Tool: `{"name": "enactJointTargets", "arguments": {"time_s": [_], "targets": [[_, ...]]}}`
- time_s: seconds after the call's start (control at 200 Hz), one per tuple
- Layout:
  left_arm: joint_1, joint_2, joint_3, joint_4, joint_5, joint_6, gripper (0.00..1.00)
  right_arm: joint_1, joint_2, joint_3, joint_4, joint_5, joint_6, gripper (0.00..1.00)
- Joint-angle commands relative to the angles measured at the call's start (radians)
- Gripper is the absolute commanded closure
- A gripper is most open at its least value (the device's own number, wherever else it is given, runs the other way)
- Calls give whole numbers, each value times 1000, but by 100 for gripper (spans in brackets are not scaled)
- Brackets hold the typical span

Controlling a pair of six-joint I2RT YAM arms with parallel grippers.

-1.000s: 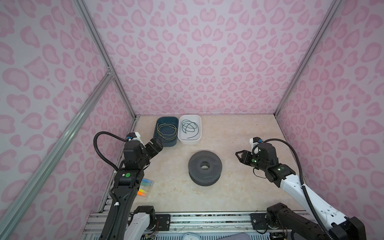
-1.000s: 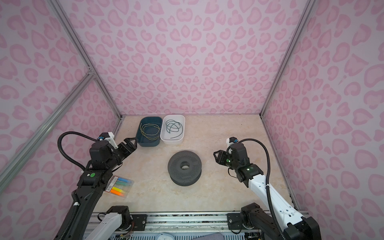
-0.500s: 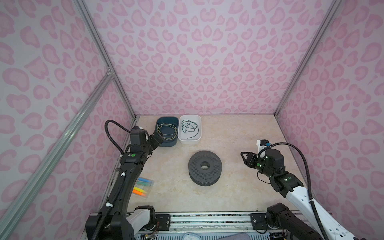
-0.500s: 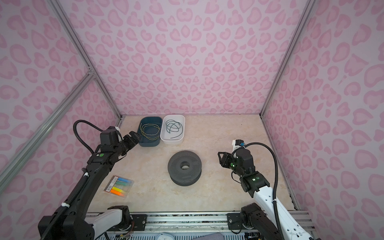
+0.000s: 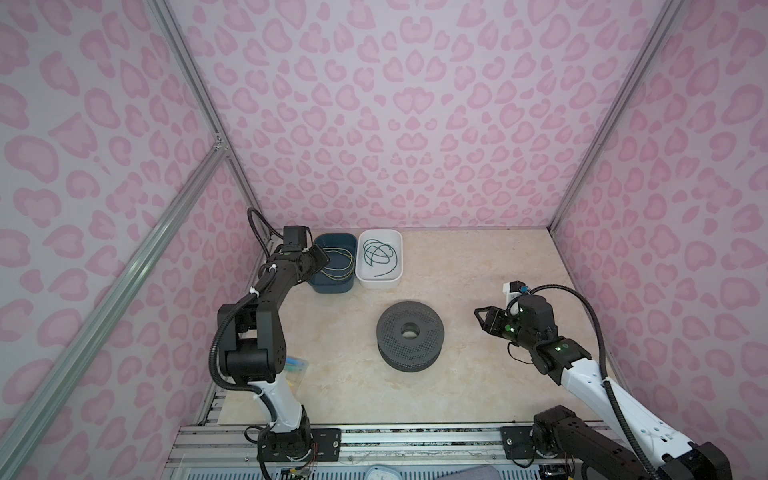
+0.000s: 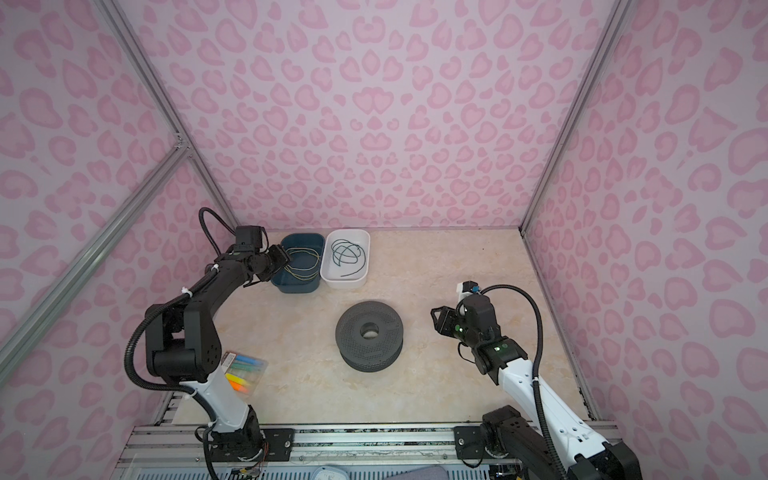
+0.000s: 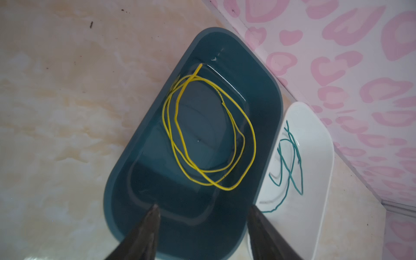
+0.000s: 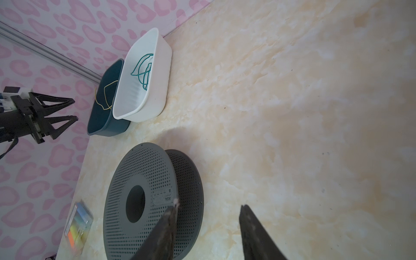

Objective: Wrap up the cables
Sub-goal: 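Release the spool with the right gripper while the left reaches toward the teal tub, then grasp the yellow cable end in the teal tub with the left gripper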

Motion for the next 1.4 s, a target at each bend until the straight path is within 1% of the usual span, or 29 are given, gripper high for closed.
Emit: {"name": "enactJointTargets", "arguments": {"time_s": [0.0,0.22,0.415,0.555,0.615,0.65,0.66,0.675,0.76,0.985,1.195,1.395], "targets": [[2,55,38,32,51,-24,37,0,15,4,25,-13,-5,52],[2,122,50,59,45,-70,37,-5,40,-6,48,3,-7,52],[5,200,89,85,89,-90,43,-23,64,6,50,-9,-14,53],[6,218,89,103,78,-88,51,-23,77,13,47,-6,-14,53],[6,222,90,102,79,-84,60,-24,78,12,47,-6,-12,54],[6,222,90,102,78,-85,62,-24,78,12,46,-6,-11,54],[6,222,91,102,79,-85,66,-23,78,12,47,-7,-10,54],[6,220,90,102,80,-85,69,-24,78,12,47,-7,-10,54],[6,212,87,103,77,-83,77,-23,75,13,43,-6,-10,55],[14,188,86,105,136,-121,89,-23,64,17,41,-7,-10,55],[15,147,101,96,153,-103,96,-24,54,12,37,-9,-8,56],[17,111,118,90,183,-77,96,-23,44,16,31,-17,-10,57]]}}
